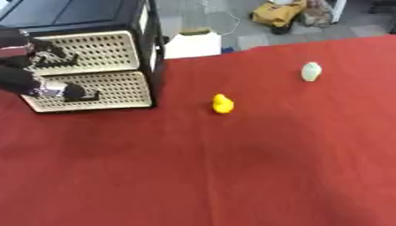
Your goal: Pick up objects from table and place into drawer.
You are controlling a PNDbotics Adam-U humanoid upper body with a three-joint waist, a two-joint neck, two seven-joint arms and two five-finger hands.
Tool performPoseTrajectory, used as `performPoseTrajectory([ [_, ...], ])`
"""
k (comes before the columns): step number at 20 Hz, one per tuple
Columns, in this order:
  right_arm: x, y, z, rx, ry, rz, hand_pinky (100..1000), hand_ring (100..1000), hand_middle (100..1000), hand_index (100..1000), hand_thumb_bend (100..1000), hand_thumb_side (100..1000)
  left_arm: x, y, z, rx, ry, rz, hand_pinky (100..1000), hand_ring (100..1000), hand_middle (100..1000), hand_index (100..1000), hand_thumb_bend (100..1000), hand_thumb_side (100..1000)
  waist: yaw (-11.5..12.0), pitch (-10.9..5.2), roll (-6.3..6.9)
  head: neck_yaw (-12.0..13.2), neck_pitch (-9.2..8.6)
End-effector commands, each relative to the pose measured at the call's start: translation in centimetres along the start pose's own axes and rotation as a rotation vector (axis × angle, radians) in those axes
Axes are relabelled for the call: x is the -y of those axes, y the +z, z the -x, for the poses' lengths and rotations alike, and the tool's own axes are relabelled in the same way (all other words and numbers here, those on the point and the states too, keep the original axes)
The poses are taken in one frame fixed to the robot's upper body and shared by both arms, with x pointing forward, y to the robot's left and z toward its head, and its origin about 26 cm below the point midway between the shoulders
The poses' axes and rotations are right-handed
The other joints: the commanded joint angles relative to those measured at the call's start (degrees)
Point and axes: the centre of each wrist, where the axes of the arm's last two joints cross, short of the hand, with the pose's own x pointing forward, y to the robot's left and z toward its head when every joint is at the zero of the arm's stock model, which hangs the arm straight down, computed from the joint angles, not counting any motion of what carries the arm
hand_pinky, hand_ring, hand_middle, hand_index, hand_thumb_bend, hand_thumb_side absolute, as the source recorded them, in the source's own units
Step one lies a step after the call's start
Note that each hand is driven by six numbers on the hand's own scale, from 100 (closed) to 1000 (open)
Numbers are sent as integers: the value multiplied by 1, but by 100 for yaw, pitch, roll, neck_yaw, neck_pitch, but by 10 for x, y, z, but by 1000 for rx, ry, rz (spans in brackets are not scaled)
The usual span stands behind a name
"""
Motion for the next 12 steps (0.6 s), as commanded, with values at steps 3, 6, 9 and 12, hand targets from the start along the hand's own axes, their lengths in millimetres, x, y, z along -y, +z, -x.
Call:
performPoseTrajectory([
  [3, 4, -6, -7, 33, -8, 15, 576, 577, 476, 744, 269, 675, -11, 5, 10, -51, -3, -43, 100, 100, 100, 925, 741, 1000, -7, -80, -13, 40, -74],
  [6, 4, -6, -7, 33, -9, 15, 576, 577, 476, 744, 269, 675, -9, 3, 13, -70, 7, -49, 100, 100, 100, 920, 741, 1000, -13, -65, -15, 72, -84],
  [9, 4, -6, -7, 33, -11, 15, 577, 577, 475, 744, 270, 675, -8, 1, 16, -93, 11, -53, 100, 100, 100, 918, 735, 1000, -21, -47, -18, 110, -104],
  [12, 4, -6, -7, 34, -12, 15, 577, 577, 475, 744, 272, 676, -6, -3, 19, -110, 24, -52, 100, 100, 100, 924, 736, 1000, -34, -31, -20, 146, -143],
])
